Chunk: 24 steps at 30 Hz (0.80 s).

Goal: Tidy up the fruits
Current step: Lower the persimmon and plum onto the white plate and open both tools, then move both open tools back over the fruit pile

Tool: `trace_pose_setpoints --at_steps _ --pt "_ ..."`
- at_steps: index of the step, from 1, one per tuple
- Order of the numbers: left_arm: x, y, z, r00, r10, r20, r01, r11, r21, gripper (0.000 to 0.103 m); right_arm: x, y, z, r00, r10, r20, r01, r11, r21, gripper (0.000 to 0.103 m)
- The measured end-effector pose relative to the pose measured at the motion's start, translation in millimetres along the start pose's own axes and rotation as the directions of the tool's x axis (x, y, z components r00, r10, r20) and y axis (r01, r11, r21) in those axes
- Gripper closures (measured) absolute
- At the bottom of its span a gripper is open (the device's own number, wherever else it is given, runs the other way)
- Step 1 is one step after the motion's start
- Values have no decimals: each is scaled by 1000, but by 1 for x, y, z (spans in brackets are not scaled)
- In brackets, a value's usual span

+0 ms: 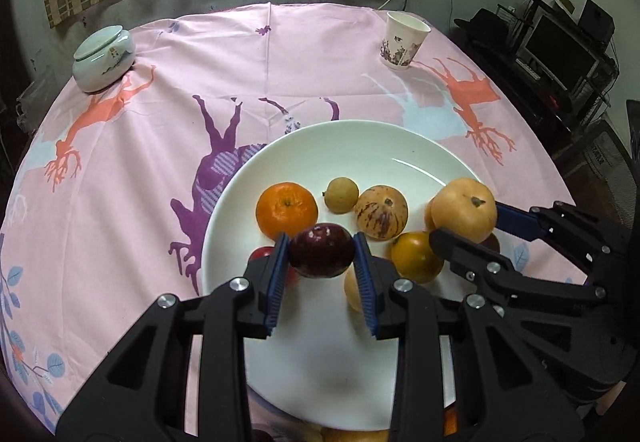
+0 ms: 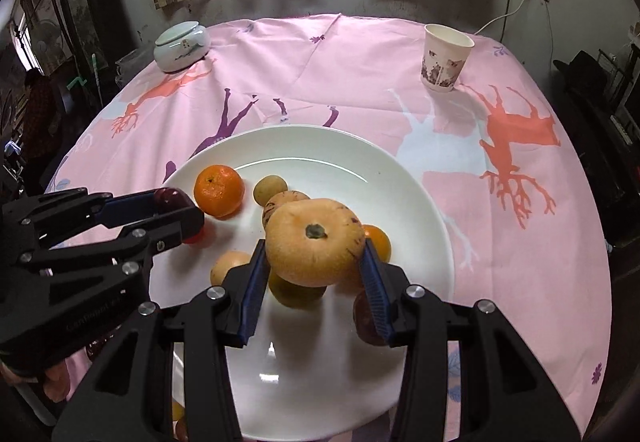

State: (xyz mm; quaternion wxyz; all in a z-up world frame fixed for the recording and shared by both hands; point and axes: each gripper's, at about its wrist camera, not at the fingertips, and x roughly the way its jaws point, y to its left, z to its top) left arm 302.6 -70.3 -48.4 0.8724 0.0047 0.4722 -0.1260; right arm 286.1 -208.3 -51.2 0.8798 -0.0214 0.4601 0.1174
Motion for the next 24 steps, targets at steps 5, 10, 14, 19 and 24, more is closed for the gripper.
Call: trace_pose_setpoints --at_steps 5,10,14,19,24 --pt "13 4 2 999 24 -31 -24 1000 -1 62 16 2 4 999 -31 -11 31 999 -28 55" --pt "-19 12 0 998 27 51 -27 999 -18 42 -1 0 2 997 -65 36 67 997 -35 50" --pt "-58 20 -15 994 4 112 0 999 -39 40 -33 -1 -10 996 -68 57 71 997 -38 49" --pt "-100 21 -63 985 27 173 -23 999 -22 36 -86 1 -60 994 -54 99 58 998 -35 39" --pt "-120 23 -127 978 42 204 -27 997 -74 24 -117 5 -122 996 -13 89 10 999 34 36"
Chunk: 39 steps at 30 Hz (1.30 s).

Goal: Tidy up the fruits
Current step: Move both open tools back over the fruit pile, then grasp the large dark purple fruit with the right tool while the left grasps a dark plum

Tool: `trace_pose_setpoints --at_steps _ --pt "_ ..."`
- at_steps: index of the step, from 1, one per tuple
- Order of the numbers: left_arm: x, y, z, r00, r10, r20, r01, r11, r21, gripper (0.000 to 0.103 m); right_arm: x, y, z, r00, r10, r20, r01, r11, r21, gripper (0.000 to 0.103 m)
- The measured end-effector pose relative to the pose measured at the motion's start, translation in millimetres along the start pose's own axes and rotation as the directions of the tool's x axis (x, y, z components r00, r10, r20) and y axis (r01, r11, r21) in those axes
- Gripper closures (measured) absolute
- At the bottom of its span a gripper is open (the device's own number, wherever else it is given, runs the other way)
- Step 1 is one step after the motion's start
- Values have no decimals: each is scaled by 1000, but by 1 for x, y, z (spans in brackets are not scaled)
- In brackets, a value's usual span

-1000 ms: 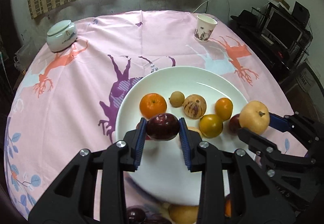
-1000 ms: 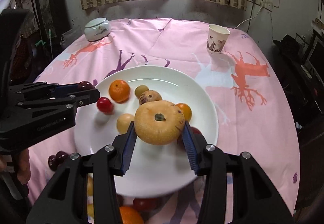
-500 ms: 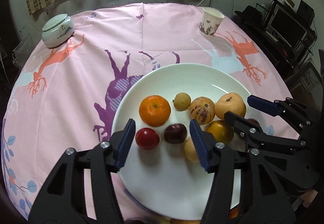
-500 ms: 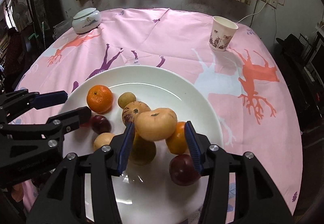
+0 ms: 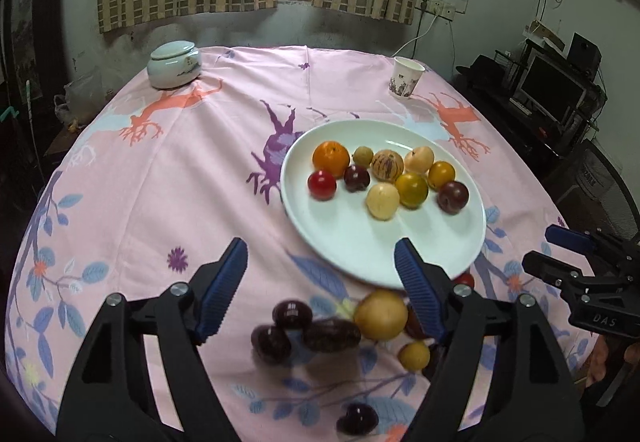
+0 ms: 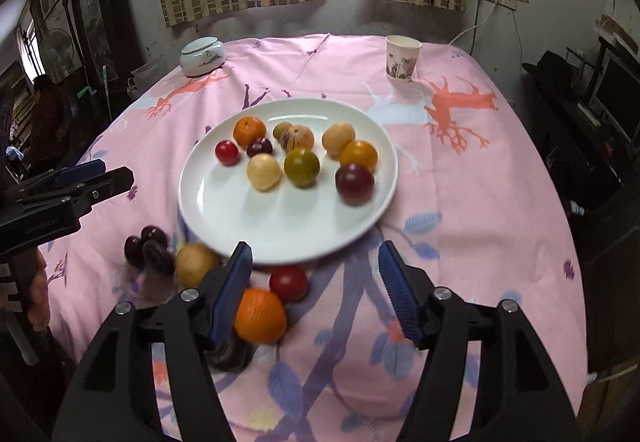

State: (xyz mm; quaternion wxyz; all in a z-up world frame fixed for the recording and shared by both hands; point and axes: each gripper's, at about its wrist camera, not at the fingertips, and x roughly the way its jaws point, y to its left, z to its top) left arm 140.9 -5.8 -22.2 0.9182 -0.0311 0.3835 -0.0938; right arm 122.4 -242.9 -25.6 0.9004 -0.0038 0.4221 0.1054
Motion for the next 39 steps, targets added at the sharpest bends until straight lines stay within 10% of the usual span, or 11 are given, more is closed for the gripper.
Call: trace_pose_setpoints --at_steps 10,33,35,39 --pt "-15 -1 -73 997 24 -79 -24 1000 5 13 -6 36 -69 996 50 -75 -48 999 24 36" --pt "-30 25 -106 992 42 -117 -46 998 -35 13 61 80 -78 989 -34 -143 17 993 -115 35" --pt "-31 23 -108 993 30 -115 -33 999 -25 13 59 82 -80 991 -23 -130 7 993 -122 57" --pt "-29 10 -111 992 19 -127 -18 1000 14 13 45 78 -80 991 31 -133 -44 995 -94 57"
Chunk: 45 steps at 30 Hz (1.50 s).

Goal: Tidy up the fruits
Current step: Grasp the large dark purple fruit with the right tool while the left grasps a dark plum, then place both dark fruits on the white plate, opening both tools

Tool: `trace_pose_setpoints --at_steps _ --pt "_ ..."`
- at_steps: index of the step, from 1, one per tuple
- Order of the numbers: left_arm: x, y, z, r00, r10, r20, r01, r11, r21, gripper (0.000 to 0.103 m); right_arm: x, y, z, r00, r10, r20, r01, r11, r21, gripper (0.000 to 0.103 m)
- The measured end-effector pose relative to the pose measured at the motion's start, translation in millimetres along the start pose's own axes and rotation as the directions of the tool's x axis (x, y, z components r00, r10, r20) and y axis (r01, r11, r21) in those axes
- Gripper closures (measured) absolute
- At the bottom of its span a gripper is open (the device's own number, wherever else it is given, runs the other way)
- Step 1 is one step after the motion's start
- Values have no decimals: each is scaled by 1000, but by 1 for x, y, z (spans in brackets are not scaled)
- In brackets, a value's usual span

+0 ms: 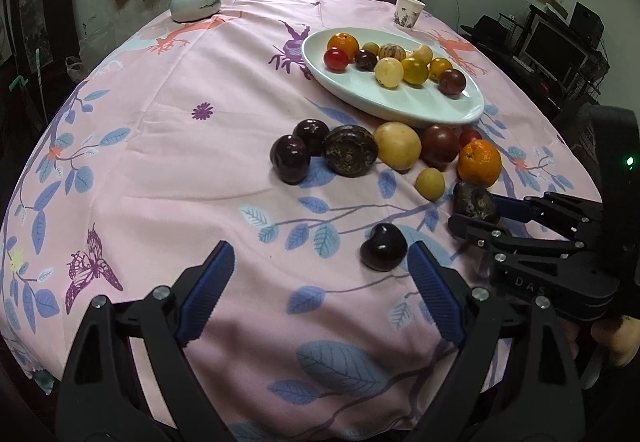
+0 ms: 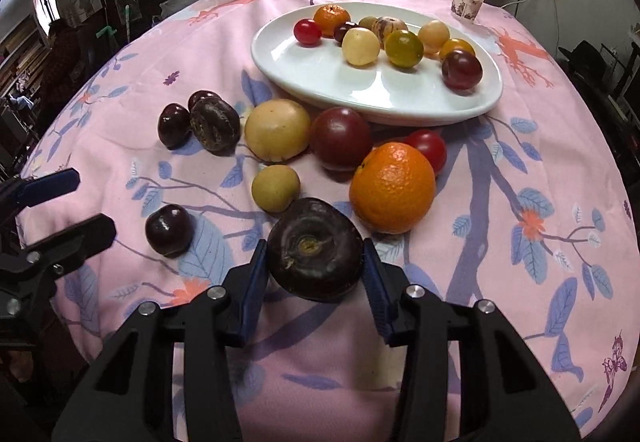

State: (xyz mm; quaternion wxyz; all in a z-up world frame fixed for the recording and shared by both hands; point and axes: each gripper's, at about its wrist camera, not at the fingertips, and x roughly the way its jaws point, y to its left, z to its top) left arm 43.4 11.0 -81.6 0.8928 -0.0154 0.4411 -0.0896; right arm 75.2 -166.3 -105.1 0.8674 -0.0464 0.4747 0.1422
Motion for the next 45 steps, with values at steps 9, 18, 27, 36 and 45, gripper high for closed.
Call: trace_pose_setpoints --at_steps 9,18,27,36,45 --pt "26 -30 -3 999 24 -26 -23 998 60 18 -44 -41 -16 998 12 70 -20 992 123 57" --pt "33 -36 -7 999 -10 -45 12 999 39 72 -60 -54 -35 994 47 98 -63 983 170 57" --pt "13 -41 -9 999 -34 -21 35 998 43 72 -71 -47 -39 991 66 120 -85 984 157 57" --pt "-4 -35 5 998 -64 25 62 996 65 72 -70 -42 -40 991 75 110 -92 984 155 57" --pt "14 -29 77 998 -42 38 38 994 98 72 -51 -45 13 991 92 97 -103 989 111 57"
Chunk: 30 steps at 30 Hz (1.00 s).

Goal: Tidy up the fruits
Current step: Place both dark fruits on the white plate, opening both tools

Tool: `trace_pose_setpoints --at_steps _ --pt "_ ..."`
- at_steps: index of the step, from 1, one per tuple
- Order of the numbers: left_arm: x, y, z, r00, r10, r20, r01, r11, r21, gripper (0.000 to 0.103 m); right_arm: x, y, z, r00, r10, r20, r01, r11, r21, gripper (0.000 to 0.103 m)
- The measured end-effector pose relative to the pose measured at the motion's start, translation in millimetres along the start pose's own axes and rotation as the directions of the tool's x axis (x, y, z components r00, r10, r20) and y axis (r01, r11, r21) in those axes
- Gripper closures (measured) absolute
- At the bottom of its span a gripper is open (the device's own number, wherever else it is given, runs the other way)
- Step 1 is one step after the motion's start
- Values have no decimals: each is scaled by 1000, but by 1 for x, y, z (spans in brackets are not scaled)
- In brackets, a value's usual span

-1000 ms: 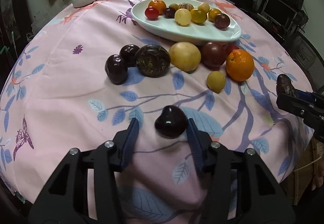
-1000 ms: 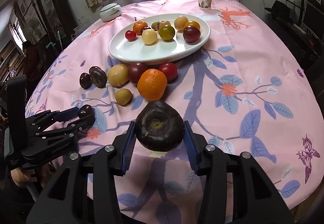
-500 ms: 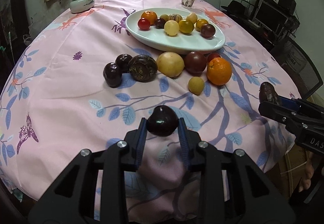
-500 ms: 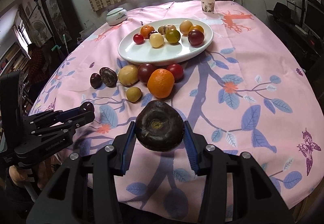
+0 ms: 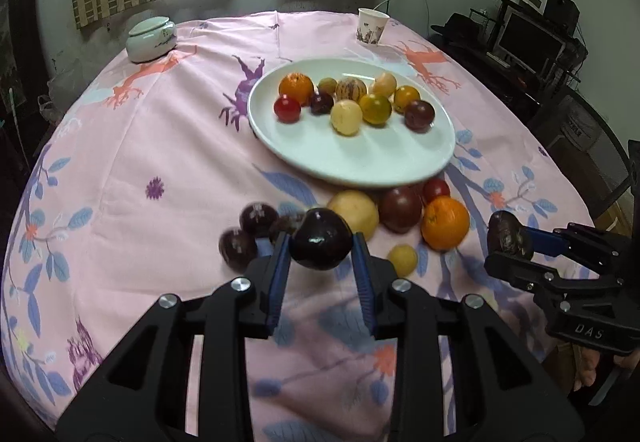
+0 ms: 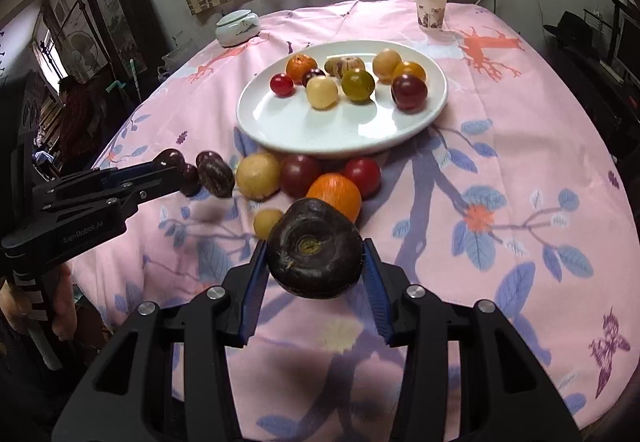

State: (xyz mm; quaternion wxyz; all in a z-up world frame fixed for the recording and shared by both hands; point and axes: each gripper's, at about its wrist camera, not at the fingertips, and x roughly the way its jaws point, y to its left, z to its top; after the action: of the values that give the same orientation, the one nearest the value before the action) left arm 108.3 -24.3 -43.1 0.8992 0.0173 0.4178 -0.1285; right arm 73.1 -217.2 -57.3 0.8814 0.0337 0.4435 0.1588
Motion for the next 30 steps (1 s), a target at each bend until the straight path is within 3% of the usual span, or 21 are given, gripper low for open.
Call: trace_pose_setpoints --at_steps 2,8,12,18,19,20,22,26,30 --pt "10 1 31 999 41 25 -41 999 17 71 6 1 24 1000 -4 14 4 1000 -22 57" --pt "60 8 102 999 37 8 -37 999 0 71 50 1 99 999 -51 10 51 997 -61 57" --pt "89 15 114 999 8 -31 -9 999 -32 71 82 -1 117 997 -60 -41 57 996 -70 57" --pt "111 17 118 997 24 -70 -25 999 -23 70 105 -7 123 995 -60 -74 55 997 -60 57" --pt "112 16 119 997 29 -70 -30 999 -20 69 107 -8 124 995 -66 -76 62 996 -57 56" --pt "111 15 121 997 29 -69 -30 999 -18 57 109 -9 125 994 -74 -77 69 996 -54 56" --pt "104 13 126 998 47 -36 -48 999 -19 45 109 -11 126 993 -91 -71 88 995 -50 53" --pt "73 14 133 999 47 24 -46 998 -31 44 84 -13 126 992 -121 -17 120 992 -47 38" --pt "25 19 118 993 51 103 -45 997 -58 36 42 -19 111 990 -137 45 139 990 -37 38"
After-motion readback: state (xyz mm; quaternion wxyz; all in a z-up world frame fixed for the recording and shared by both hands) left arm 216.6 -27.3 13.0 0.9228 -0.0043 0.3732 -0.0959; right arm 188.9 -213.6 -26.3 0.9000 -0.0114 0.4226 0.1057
